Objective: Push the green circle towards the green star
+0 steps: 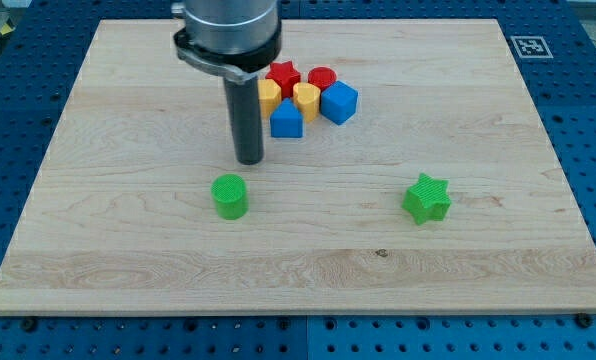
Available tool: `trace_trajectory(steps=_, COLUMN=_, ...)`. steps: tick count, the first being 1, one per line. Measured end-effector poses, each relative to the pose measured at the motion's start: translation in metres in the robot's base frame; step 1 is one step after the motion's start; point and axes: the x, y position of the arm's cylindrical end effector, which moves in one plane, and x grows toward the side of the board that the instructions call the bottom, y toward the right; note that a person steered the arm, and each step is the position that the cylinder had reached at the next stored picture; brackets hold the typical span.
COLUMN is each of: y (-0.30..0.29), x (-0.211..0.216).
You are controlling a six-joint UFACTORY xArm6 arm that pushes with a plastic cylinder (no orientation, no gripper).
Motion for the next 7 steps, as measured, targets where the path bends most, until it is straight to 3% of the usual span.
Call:
trace_trajectory(steps=3, y=-0.081, x=0.000)
trace_trajectory(steps=5, y=-0.091, x=0.035)
trace_trajectory(steps=7, y=-0.064, x=0.058)
